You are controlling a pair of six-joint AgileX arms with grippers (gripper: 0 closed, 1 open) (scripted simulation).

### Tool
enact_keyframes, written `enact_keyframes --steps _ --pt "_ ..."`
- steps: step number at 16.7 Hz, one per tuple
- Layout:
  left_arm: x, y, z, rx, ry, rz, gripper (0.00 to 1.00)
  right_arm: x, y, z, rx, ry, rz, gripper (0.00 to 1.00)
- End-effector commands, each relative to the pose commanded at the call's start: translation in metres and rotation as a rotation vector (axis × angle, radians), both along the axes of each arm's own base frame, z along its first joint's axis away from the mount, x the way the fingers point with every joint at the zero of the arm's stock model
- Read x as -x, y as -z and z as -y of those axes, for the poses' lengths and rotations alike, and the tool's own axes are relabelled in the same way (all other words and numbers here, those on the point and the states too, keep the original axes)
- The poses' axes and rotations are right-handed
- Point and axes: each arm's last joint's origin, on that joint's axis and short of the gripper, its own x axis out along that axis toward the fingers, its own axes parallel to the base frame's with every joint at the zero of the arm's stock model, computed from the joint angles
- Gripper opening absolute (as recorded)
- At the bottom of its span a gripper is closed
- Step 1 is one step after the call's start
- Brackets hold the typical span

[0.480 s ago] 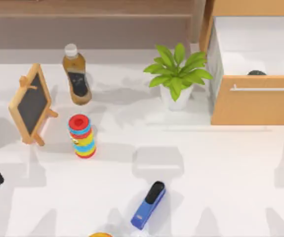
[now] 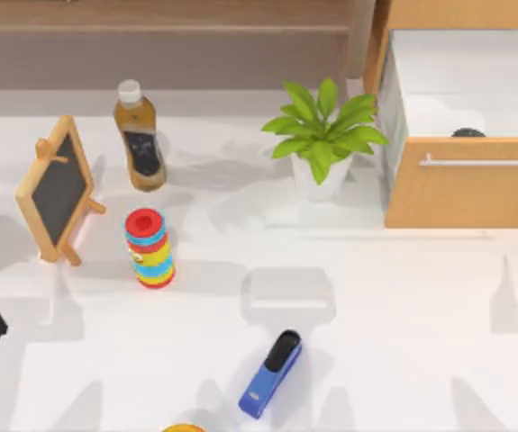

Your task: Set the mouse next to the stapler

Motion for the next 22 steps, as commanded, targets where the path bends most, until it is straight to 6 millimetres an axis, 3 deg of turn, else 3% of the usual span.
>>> enact_keyframes --steps 3,7,10,13,16,19,22 --pt "0.0 0.0 0.0 0.0 0.0 0.0 1.0 -0.006 -0.046 -0.004 -0.052 -0.05 -0.068 1.0" --pt "0.0 0.0 0.0 0.0 0.0 0.0 1.0 -0.029 -0.128 -0.012 -0.119 -0.094 -0.133 1.0" --pt "0.0 0.0 0.0 0.0 0.0 0.0 1.0 -0.071 -0.181 -0.021 -0.155 -0.103 -0.218 1.0" --pt "0.0 0.0 0.0 0.0 0.0 0.0 1.0 -0.141 -0.202 -0.032 -0.161 -0.086 -0.383 1.0" --pt "0.0 0.0 0.0 0.0 0.0 0.0 1.0 -0.226 -0.175 -0.046 -0.125 -0.055 -0.63 1.0" --pt "0.0 0.0 0.0 0.0 0.0 0.0 1.0 -0.298 -0.109 -0.058 -0.054 -0.034 -0.91 1.0" --pt "0.0 0.0 0.0 0.0 0.0 0.0 1.0 -0.342 -0.039 -0.063 0.025 -0.024 -1.15 1.0"
